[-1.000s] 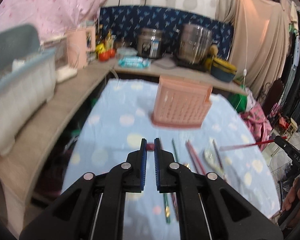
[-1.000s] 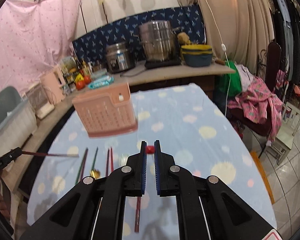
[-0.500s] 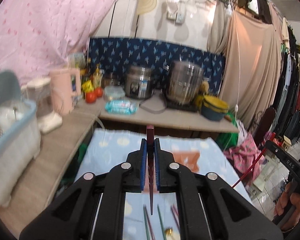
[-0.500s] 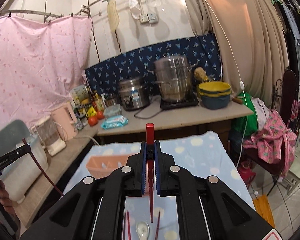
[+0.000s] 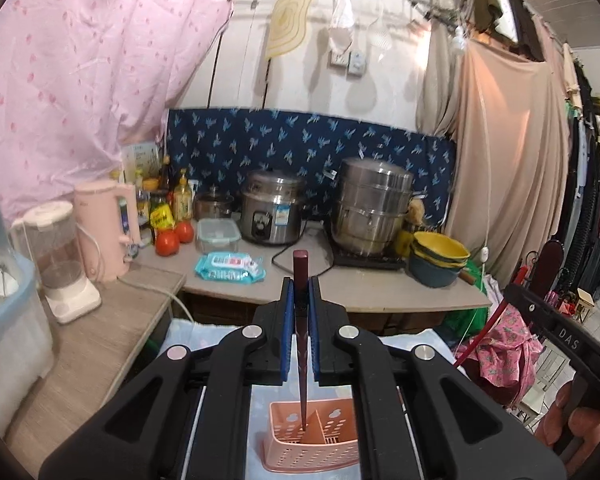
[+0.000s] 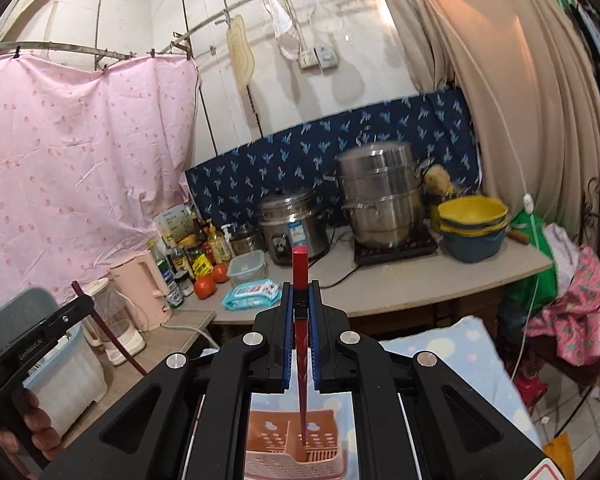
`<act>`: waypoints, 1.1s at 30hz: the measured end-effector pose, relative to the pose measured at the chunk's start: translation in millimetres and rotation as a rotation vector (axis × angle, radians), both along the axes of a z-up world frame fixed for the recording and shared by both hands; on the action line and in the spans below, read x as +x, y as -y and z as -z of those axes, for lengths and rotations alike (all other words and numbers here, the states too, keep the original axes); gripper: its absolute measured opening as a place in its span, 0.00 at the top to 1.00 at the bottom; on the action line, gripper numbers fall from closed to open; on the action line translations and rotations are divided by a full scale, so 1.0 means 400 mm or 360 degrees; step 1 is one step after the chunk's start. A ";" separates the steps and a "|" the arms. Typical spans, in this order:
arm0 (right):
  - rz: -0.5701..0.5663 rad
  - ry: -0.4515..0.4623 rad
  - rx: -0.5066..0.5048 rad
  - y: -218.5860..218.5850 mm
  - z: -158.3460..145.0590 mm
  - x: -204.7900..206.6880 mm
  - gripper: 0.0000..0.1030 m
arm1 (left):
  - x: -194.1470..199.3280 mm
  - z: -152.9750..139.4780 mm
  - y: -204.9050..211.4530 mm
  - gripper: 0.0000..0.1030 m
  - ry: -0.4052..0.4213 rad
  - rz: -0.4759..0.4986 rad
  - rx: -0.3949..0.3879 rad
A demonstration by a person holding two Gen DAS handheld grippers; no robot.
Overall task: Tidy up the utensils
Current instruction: 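Lift both chopsticks into the pink basket and open both tools, then move both open tools back down toward the remaining utensils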
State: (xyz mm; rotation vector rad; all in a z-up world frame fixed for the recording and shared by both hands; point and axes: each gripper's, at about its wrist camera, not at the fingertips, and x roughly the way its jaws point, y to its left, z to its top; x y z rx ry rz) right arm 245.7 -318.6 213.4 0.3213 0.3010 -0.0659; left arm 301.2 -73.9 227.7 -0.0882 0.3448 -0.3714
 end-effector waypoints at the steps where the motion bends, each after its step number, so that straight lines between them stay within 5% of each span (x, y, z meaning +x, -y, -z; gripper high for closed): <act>1: -0.0003 -0.0023 0.0009 0.003 0.015 0.012 0.93 | 0.007 0.014 0.000 0.93 -0.0016 -0.0002 0.0005; 14: 0.0029 -0.0241 0.0018 0.016 0.169 0.081 0.92 | 0.078 0.149 -0.013 0.93 -0.0209 -0.0040 0.0062; 15: 0.0043 -0.0235 0.0020 0.017 0.170 0.077 0.88 | 0.077 0.152 -0.017 0.91 -0.0212 -0.0043 0.0054; 17: 0.0068 -0.0219 0.0009 0.019 0.165 0.065 0.74 | 0.074 0.153 -0.025 0.67 -0.0217 -0.0075 0.0063; 18: 0.0081 -0.0204 0.0010 0.021 0.163 0.057 0.61 | 0.067 0.151 -0.030 0.44 -0.0206 -0.0104 0.0066; 19: 0.0094 -0.0191 0.0012 0.022 0.161 0.050 0.53 | 0.058 0.149 -0.036 0.37 -0.0185 -0.0114 0.0059; 27: 0.0090 -0.0172 -0.0005 0.006 0.146 -0.071 0.52 | -0.049 0.133 -0.082 0.34 -0.0139 -0.0122 0.0098; 33: 0.0090 -0.0256 -0.0041 -0.028 0.204 -0.208 0.49 | -0.151 0.168 -0.140 0.32 -0.0184 -0.0153 0.0111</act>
